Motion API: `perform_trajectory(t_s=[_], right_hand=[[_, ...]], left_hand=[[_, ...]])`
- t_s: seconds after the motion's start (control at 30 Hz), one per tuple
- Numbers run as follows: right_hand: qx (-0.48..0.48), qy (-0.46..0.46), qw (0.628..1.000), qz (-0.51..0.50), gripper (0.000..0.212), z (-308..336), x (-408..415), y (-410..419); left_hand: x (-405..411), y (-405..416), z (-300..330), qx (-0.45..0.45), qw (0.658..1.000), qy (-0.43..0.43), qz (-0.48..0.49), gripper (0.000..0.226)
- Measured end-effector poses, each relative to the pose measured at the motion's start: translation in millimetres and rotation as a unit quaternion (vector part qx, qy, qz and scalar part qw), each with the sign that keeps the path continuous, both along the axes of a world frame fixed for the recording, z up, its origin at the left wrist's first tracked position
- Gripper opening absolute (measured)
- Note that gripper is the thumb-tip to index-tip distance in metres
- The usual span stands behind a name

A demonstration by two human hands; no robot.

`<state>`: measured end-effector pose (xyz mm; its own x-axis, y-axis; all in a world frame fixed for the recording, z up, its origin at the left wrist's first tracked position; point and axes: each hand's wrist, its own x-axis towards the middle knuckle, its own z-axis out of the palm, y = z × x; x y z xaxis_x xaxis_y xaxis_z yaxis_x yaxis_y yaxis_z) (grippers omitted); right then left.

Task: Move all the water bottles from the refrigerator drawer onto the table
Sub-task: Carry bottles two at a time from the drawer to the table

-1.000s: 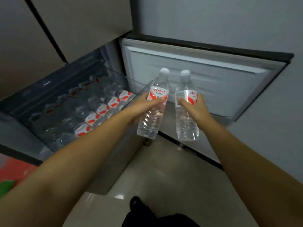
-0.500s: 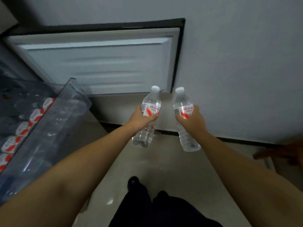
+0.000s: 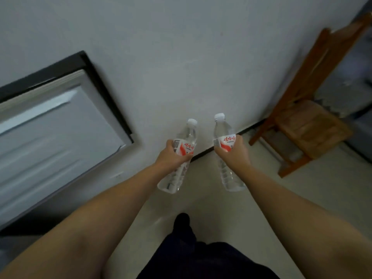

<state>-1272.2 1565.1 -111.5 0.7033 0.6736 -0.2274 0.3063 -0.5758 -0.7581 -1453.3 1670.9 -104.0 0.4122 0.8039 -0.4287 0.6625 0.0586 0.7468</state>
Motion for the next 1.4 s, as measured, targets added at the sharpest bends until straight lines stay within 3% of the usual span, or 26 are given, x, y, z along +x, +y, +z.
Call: perform_trajectory(t_s=[0.3,0.6,0.9,1.23,1.4], right_hand=[[0.011,0.011,0.988,-0.152,0.068,-8.8,22.8,-2.8],[-0.010,0.002,0.959,-0.282,0.064,-16.6,52.4,-52.2],[-0.022,0.009,0.918,-0.396,0.061,-18.4,145.2,-149.1],[-0.047,-0.005,0.880,-0.473,0.058,-5.8,253.5,-279.1],[-0.052,-0.001,0.835,-0.547,0.062,-6.6,280.5,-345.4]], left_hand=[[62.3,53.0,-1.6,0.022,0.988,-0.010,-0.154,0.072],[136.7,30.3,-1.6,0.011,0.954,0.000,-0.299,0.070],[277.5,-48.4,1.8,-0.022,0.910,-0.015,-0.414,0.068],[442.6,-172.9,6.3,0.013,0.850,-0.006,-0.526,0.073],[504.2,-240.8,8.0,-0.014,0.818,-0.016,-0.575,0.073]])
